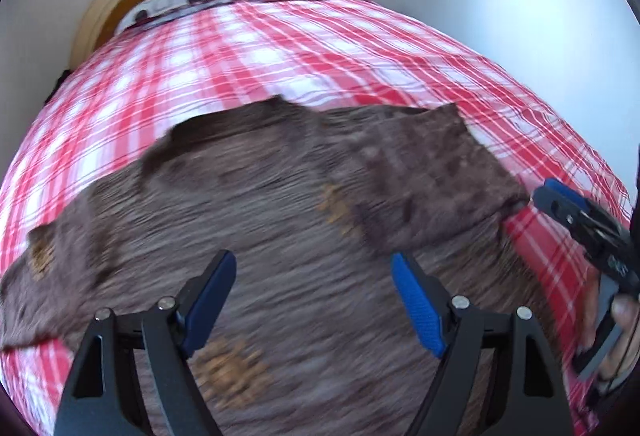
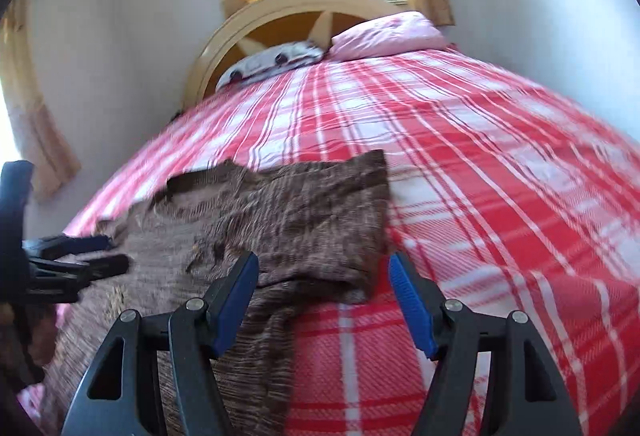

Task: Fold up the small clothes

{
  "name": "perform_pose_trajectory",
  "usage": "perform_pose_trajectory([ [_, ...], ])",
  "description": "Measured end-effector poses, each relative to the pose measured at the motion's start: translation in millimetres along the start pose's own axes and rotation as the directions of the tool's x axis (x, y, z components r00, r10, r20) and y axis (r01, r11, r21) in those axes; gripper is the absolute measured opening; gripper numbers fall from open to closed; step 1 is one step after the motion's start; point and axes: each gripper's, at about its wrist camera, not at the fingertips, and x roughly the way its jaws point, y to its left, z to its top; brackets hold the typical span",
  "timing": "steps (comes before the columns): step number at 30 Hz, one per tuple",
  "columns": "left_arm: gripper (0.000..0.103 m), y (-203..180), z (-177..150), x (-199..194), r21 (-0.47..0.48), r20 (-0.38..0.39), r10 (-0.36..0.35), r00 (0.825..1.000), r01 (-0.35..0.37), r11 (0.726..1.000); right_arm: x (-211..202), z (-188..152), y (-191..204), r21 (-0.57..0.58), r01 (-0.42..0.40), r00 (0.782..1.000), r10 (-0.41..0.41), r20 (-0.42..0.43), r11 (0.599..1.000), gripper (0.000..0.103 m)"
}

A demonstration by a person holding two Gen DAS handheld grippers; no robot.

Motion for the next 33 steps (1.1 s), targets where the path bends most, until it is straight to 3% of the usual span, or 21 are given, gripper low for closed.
perform_pose_trajectory([
  [1, 0.067, -4.6, 4.5, 5.9, -0.004, -0.006, -0.003, 1.000, 0.003, 1.000, -0.7, 1.2, -4.1, 0.022, -0.003, 1.000, 0.003, 0.011, 1.000, 0.068],
  [9, 0.055, -18.2, 27.4, 69.8, -0.126, -0.126, -0.090, 0.988, 0.074, 0.989, -4.7, -4.9, -30.7, 0.115, -0.027, 0.999, 0.025, 0.024, 0.993, 0.069],
  [11, 0.052, -19.9, 28.1, 72.1, -0.130, -0.098, -0.093, 0.991, 0.080, 0.988, -4.1, -5.1, -35.3, 0.139, -0.037, 0.999, 0.034, 0.027, 0.990, 0.069],
  [12, 0.040, -20.9, 29.0, 71.4, -0.123, -0.092, -0.093, 0.991, 0.082, 0.989, -3.8, -5.8, -38.2, 0.153, -0.037, 0.999, 0.033, 0.027, 0.988, 0.069],
  [13, 0.016, -21.4, 30.6, 70.4, -0.116, -0.082, -0.085, 0.993, 0.076, 0.990, -3.6, -6.2, -39.8, 0.163, -0.036, 0.999, 0.032, 0.027, 0.986, 0.069],
  [14, 0.011, -20.0, 31.3, 66.7, -0.115, -0.068, -0.106, 0.992, 0.098, 0.988, -3.2, -6.4, -41.4, 0.173, -0.034, 0.999, 0.030, 0.027, 0.984, 0.069],
  [25, 0.010, 20.4, 36.2, 9.4, -0.130, 0.066, -0.062, 0.996, 0.070, 0.989, 0.2, -7.3, -43.9, 0.181, -0.024, 1.000, 0.021, 0.018, 0.983, 0.069],
  [33, 0.010, 50.9, 20.2, 11.9, -0.146, 0.054, -0.006, 0.999, 0.014, 0.989, 5.0, -7.4, -41.8, 0.169, -0.019, 1.000, 0.020, -0.005, 0.985, 0.069],
])
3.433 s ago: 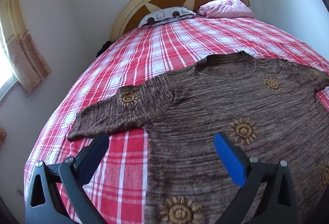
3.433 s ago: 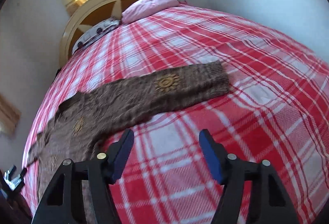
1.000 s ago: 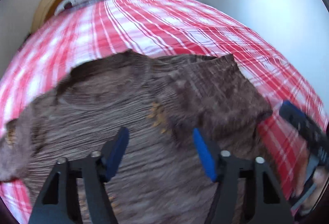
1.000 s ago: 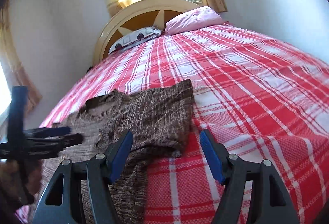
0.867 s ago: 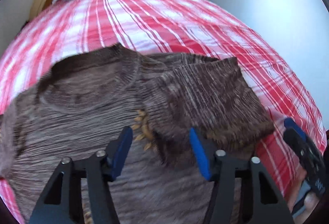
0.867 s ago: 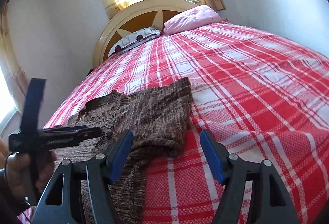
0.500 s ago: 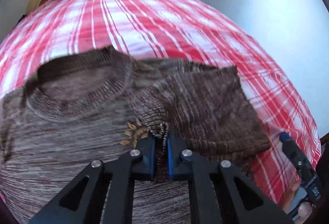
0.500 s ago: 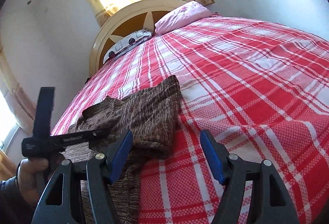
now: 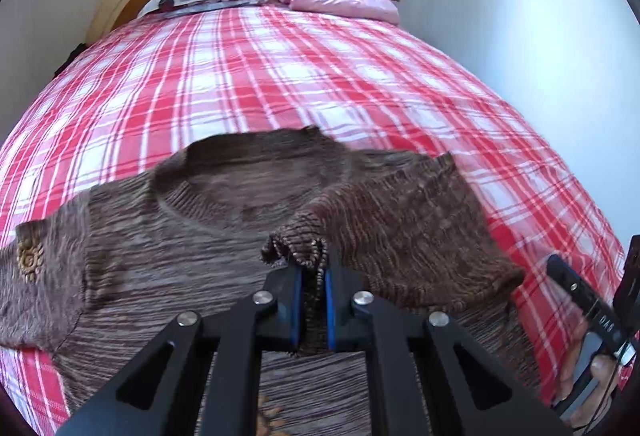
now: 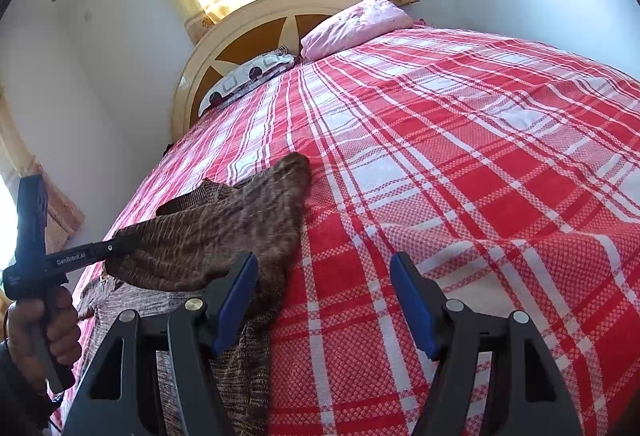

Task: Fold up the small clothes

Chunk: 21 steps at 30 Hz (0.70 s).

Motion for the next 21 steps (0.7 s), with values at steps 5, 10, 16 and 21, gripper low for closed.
perform_pose_trajectory([
  [5, 0.010, 17.5, -11.3, 7.1, -0.014, -0.017, 0.042, 0.999, -0.042, 0.999, 3.1, -1.4, 3.6, -0.019, 0.011, 1.000, -0.011, -0.017, 1.000, 0.073],
  [10, 0.018, 21.3, -24.8, 26.4, -0.016, -0.049, 0.069, 0.996, -0.070, 0.997, 8.3, -3.3, 12.5, -0.068, 0.024, 0.999, -0.027, -0.040, 0.997, 0.074],
  [16, 0.029, 12.3, -40.7, 22.3, 0.093, -0.053, 0.144, 0.988, -0.139, 0.986, 6.5, -4.1, 20.9, -0.107, 0.031, 0.999, -0.035, -0.037, 0.994, 0.074],
  [21, 0.033, 33.5, -40.8, 5.5, 0.045, -0.028, 0.084, 0.996, -0.083, 0.996, 7.0, -6.2, 29.0, -0.146, 0.053, 0.998, -0.059, -0.032, 0.988, 0.074],
])
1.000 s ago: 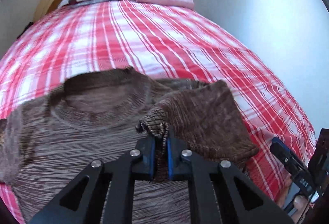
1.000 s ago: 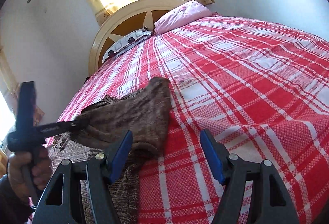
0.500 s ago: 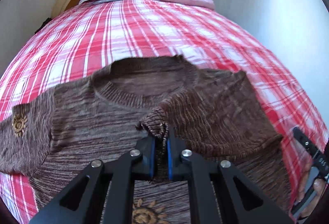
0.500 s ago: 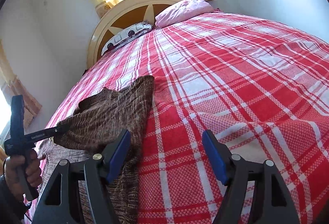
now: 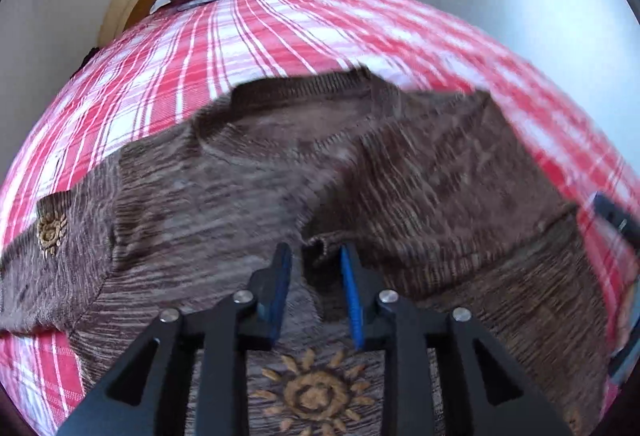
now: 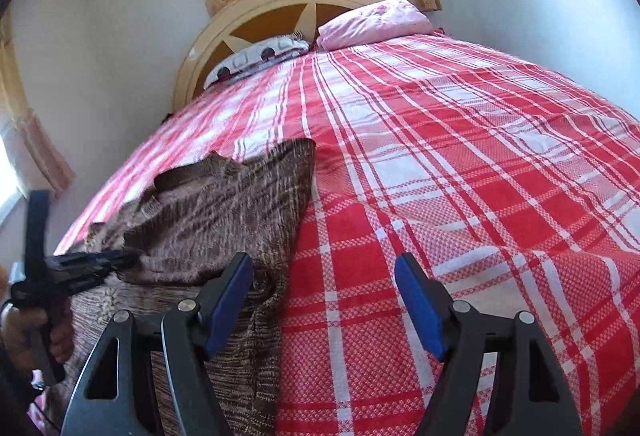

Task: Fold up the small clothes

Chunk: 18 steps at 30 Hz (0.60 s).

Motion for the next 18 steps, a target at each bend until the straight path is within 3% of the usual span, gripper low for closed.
perform_pose_trajectory([
  [2, 0.041, 17.2, 11.0, 0.6, -0.093, 0.010, -0.089, 0.996, 0.090, 0.992, 1.1, -0.6, 0.7, -0.006, 0.011, 1.000, -0.011, -0.004, 1.000, 0.074],
  [5, 0.041, 31.9, 26.2, 15.7, -0.212, -0.004, -0.219, 0.976, 0.213, 0.954, -1.1, -1.6, 1.2, -0.010, 0.034, 0.999, -0.034, 0.007, 0.999, 0.074],
  [8, 0.041, 33.3, 38.3, 38.7, -0.269, -0.043, -0.257, 0.966, 0.236, 0.934, -1.7, -1.7, 0.0, -0.006, 0.043, 0.999, -0.043, 0.011, 0.999, 0.074],
  [10, 0.036, 25.3, 44.5, 50.3, -0.239, -0.074, -0.234, 0.969, 0.210, 0.948, -0.7, -1.6, -0.2, -0.003, 0.042, 0.999, -0.042, 0.007, 0.999, 0.074],
  [11, 0.028, 22.5, 47.1, 51.3, -0.231, -0.062, -0.210, 0.976, 0.191, 0.954, 0.1, -1.7, -0.5, -0.002, 0.041, 0.999, -0.041, 0.003, 0.999, 0.074],
  [12, 0.012, 21.1, 48.3, 49.2, -0.223, -0.044, -0.209, 0.977, 0.195, 0.955, 1.1, -1.6, -0.7, -0.002, 0.039, 0.999, -0.039, -0.001, 0.999, 0.074],
  [14, 0.012, 19.7, 51.4, 40.3, -0.206, -0.002, -0.199, 0.980, 0.194, 0.959, 2.2, -1.5, -0.6, -0.004, 0.034, 0.999, -0.034, -0.005, 0.999, 0.074],
  [16, 0.019, 23.7, 55.8, 29.9, -0.198, 0.065, -0.090, 0.994, 0.102, 0.975, 2.7, -1.8, 1.1, -0.011, 0.029, 1.000, -0.029, -0.007, 1.000, 0.074],
  [17, 0.023, 26.9, 56.9, 29.5, -0.195, 0.068, -0.019, 0.997, 0.032, 0.980, 3.1, -1.8, 2.0, -0.014, 0.028, 1.000, -0.028, -0.009, 1.000, 0.074],
  [18, 0.026, 31.0, 57.1, 32.2, -0.192, 0.057, 0.002, 0.998, 0.009, 0.981, 4.0, -1.9, 3.3, -0.021, 0.027, 1.000, -0.027, -0.013, 0.999, 0.074],
])
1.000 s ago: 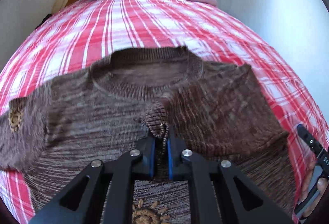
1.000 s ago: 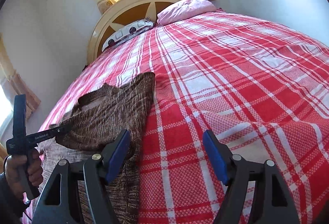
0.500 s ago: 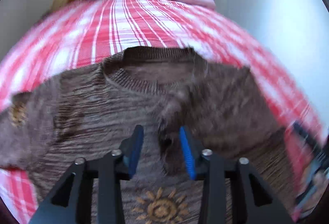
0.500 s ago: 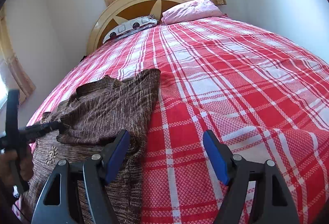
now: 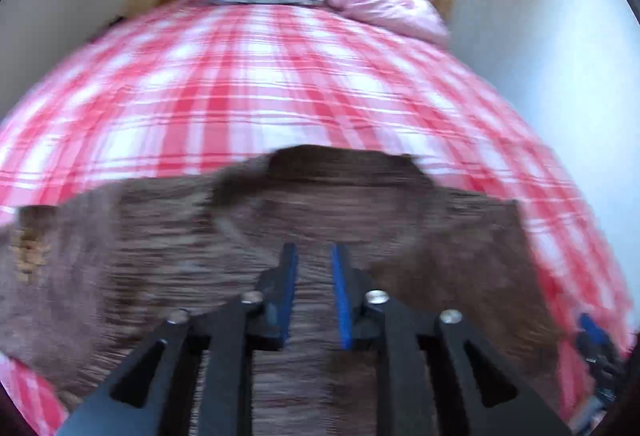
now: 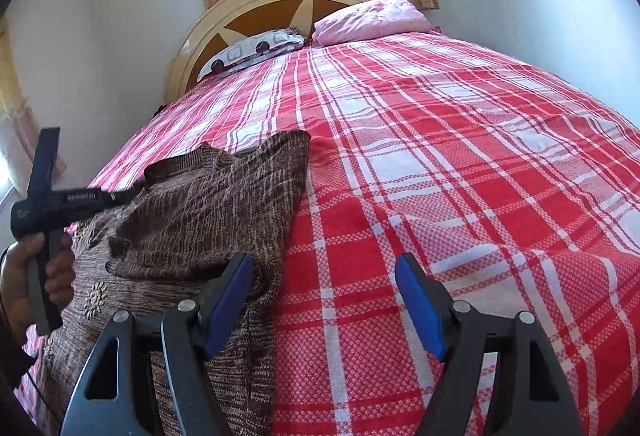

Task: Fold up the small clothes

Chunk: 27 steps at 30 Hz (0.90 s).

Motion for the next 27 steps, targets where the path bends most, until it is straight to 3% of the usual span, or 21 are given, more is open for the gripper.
perform_pose_trajectory([
  [3, 0.026, -1.4, -8.3, 1.3, 0.056, -0.023, 0.057, 0.998, -0.055, 0.997, 0.9, -0.3, 3.6, -0.017, 0.003, 1.000, -0.003, -0.004, 1.000, 0.074],
  [5, 0.028, -12.4, -20.3, -7.3, 0.112, -0.012, 0.055, 0.998, -0.053, 0.992, -2.2, 0.0, 4.9, -0.023, 0.004, 1.000, -0.004, 0.005, 1.000, 0.074],
  [7, 0.046, -32.4, -34.4, -13.3, 0.208, 0.020, 0.113, 0.993, -0.115, 0.971, -9.1, 4.8, 11.1, -0.045, 0.004, 1.000, -0.003, 0.017, 0.999, 0.074],
  [9, 0.056, -42.3, -40.2, -15.0, 0.267, 0.046, 0.160, 0.986, -0.167, 0.949, -12.8, 12.7, 25.4, -0.090, -0.013, 0.999, 0.016, 0.028, 0.996, 0.074],
  [10, 0.054, -44.6, -40.5, -11.6, 0.279, 0.041, 0.187, 0.982, -0.191, 0.941, -14.1, 15.4, 32.0, -0.111, -0.018, 0.999, 0.023, 0.039, 0.994, 0.074],
  [12, 0.054, -34.3, -35.0, -8.7, 0.225, 0.007, 0.155, 0.988, -0.153, 0.962, -13.2, 22.0, 56.0, -0.188, -0.036, 0.997, 0.047, 0.054, 0.982, 0.074],
  [14, 0.056, -20.3, -26.9, -4.5, 0.161, -0.023, 0.162, 0.987, -0.156, 0.975, -5.0, 24.6, 77.5, -0.251, -0.079, 0.996, 0.088, 0.023, 0.965, 0.074],
  [17, 0.057, -11.3, -24.0, 5.7, 0.198, -0.025, 0.333, 0.942, -0.322, 0.926, 32.2, 18.7, 97.6, -0.301, -0.075, 0.990, 0.036, -0.133, 0.951, 0.074],
  [18, 0.059, -4.6, -24.8, 10.0, 0.204, -0.036, 0.341, 0.939, -0.327, 0.923, 42.2, 13.6, 96.8, -0.287, -0.091, 0.981, 0.037, -0.188, 0.954, 0.074],
  [19, 0.064, 1.8, -25.7, 11.6, 0.205, -0.040, 0.327, 0.944, -0.313, 0.927, 51.2, 7.4, 94.5, -0.275, -0.102, 0.970, 0.034, -0.242, 0.956, 0.074],
  [22, 0.064, 11.6, -25.2, 4.8, 0.172, -0.029, 0.296, 0.955, -0.287, 0.942, 49.6, -5.2, 95.1, -0.317, -0.075, 0.971, -0.003, -0.238, 0.946, 0.074],
  [24, 0.064, 12.5, -24.7, -2.9, 0.146, -0.009, 0.222, 0.975, -0.219, 0.965, 47.0, -9.8, 99.8, -0.350, -0.048, 0.973, -0.035, -0.227, 0.935, 0.074],
  [27, 0.063, -7.7, -23.6, -3.2, 0.230, 0.019, 0.190, 0.982, -0.190, 0.954, 48.3, -14.0, 102.9, -0.383, -0.017, 0.977, -0.067, -0.204, 0.924, 0.075],
])
